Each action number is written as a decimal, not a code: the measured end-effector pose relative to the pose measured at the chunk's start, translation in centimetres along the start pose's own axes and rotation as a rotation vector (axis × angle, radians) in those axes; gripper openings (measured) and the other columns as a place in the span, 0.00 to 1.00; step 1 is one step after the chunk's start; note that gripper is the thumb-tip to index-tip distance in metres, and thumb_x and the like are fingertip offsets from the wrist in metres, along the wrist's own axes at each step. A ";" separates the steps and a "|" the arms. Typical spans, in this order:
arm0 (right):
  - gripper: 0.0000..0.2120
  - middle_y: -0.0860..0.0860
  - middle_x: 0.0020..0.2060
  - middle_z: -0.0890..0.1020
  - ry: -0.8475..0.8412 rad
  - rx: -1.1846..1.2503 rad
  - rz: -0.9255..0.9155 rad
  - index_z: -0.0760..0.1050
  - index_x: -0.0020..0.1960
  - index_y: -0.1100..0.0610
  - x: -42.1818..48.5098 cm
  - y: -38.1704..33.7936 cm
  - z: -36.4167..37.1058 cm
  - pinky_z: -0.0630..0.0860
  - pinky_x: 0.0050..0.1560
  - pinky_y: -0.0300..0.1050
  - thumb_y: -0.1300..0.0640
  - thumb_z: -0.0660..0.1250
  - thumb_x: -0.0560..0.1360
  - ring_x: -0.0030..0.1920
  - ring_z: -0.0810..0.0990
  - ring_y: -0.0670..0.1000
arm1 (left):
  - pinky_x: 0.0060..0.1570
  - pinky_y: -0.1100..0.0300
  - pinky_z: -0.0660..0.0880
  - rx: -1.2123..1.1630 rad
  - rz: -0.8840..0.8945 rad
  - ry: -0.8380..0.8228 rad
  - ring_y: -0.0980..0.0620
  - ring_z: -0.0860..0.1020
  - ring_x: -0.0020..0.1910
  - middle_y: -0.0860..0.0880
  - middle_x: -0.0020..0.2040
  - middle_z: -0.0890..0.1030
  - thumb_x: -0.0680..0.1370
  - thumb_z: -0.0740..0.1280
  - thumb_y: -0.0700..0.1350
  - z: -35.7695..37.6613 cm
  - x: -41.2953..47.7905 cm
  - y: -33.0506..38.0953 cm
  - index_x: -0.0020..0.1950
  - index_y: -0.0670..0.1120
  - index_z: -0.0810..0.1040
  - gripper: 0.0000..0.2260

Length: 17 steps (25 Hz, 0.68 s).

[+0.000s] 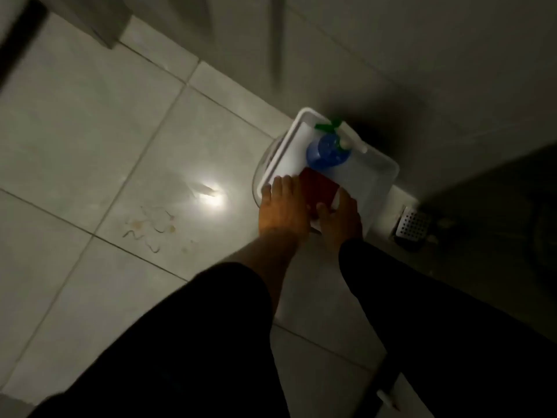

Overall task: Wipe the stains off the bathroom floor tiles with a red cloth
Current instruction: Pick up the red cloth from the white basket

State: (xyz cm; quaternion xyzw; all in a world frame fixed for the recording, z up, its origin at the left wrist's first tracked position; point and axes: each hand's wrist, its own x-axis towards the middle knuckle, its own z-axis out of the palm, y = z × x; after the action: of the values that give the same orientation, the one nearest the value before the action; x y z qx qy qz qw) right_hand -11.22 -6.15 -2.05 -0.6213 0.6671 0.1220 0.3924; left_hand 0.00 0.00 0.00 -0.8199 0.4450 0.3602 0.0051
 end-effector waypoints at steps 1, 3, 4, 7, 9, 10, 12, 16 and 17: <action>0.38 0.59 0.83 0.66 0.011 0.086 0.051 0.54 0.87 0.56 1.7 0.2 0.8 0.68 0.81 0.60 0.48 0.69 0.84 0.80 0.70 0.63 | 0.83 0.42 0.63 -0.039 -0.062 -0.024 0.39 0.69 0.81 0.41 0.80 0.72 0.83 0.65 0.54 0.8 1.9 0.3 0.87 0.42 0.60 0.35; 0.44 0.61 0.82 0.67 0.008 0.229 0.166 0.54 0.87 0.58 4.9 0.5 2.0 0.70 0.81 0.60 0.48 0.74 0.80 0.80 0.70 0.64 | 0.76 0.41 0.69 -0.108 -0.204 -0.080 0.38 0.74 0.76 0.41 0.74 0.77 0.79 0.71 0.55 1.8 5.2 0.9 0.83 0.44 0.65 0.36; 0.46 0.61 0.81 0.68 -0.002 0.278 0.214 0.55 0.86 0.58 6.0 0.4 2.3 0.71 0.79 0.60 0.49 0.77 0.78 0.79 0.71 0.64 | 0.74 0.42 0.71 -0.147 -0.248 -0.113 0.39 0.75 0.75 0.41 0.73 0.77 0.78 0.74 0.54 1.9 6.5 1.0 0.81 0.44 0.68 0.35; 0.40 0.61 0.73 0.78 0.013 0.455 0.270 0.65 0.81 0.57 7.9 1.4 3.6 0.81 0.66 0.56 0.58 0.80 0.75 0.70 0.80 0.64 | 0.71 0.44 0.75 -0.257 -0.303 -0.131 0.39 0.77 0.72 0.42 0.71 0.79 0.80 0.73 0.50 3.3 8.8 1.2 0.77 0.45 0.74 0.27; 0.28 0.62 0.66 0.84 0.017 0.562 0.245 0.76 0.73 0.62 8.2 1.6 3.6 0.83 0.66 0.60 0.66 0.78 0.75 0.63 0.84 0.64 | 0.66 0.46 0.80 -0.371 -0.277 -0.107 0.40 0.82 0.67 0.43 0.67 0.82 0.82 0.70 0.54 3.5 9.4 0.6 0.74 0.46 0.77 0.22; 0.23 0.62 0.62 0.86 0.030 0.633 0.230 0.80 0.68 0.64 8.1 1.6 3.4 0.85 0.64 0.62 0.69 0.77 0.74 0.60 0.86 0.64 | 0.61 0.47 0.81 -0.436 -0.264 -0.101 0.42 0.83 0.63 0.44 0.65 0.83 0.82 0.68 0.57 3.2 9.4 0.4 0.71 0.48 0.79 0.21; 0.16 0.58 0.52 0.89 0.075 0.788 0.200 0.84 0.58 0.62 6.2 0.6 2.8 0.88 0.52 0.56 0.72 0.77 0.71 0.52 0.88 0.62 | 0.49 0.54 0.79 -0.562 -0.236 -0.055 0.47 0.83 0.53 0.48 0.59 0.84 0.81 0.66 0.60 2.0 8.0 -0.3 0.64 0.52 0.80 0.17; 0.15 0.50 0.44 0.87 0.030 0.870 0.030 0.81 0.47 0.52 -0.3 -3.2 1.6 0.84 0.42 0.46 0.70 0.78 0.70 0.44 0.87 0.52 | 0.44 0.59 0.75 -1.007 -0.298 0.019 0.51 0.83 0.47 0.51 0.51 0.84 0.79 0.68 0.55 -1.1 2.4 -3.7 0.57 0.55 0.80 0.09; 0.17 0.52 0.49 0.88 -0.025 0.867 0.003 0.81 0.51 0.52 -1.8 -3.9 1.7 0.85 0.45 0.49 0.70 0.78 0.71 0.47 0.88 0.53 | 0.47 0.57 0.76 -1.145 -0.322 0.029 0.48 0.83 0.49 0.49 0.50 0.85 0.80 0.68 0.51 -1.7 0.9 -4.8 0.57 0.51 0.82 0.08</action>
State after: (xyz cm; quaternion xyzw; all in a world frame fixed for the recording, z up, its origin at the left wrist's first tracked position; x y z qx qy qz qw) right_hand -7.09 -4.48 -0.69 -0.3966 0.6528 -0.1615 0.6249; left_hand 4.81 1.74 -0.79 -0.7543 0.0498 0.5264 -0.3893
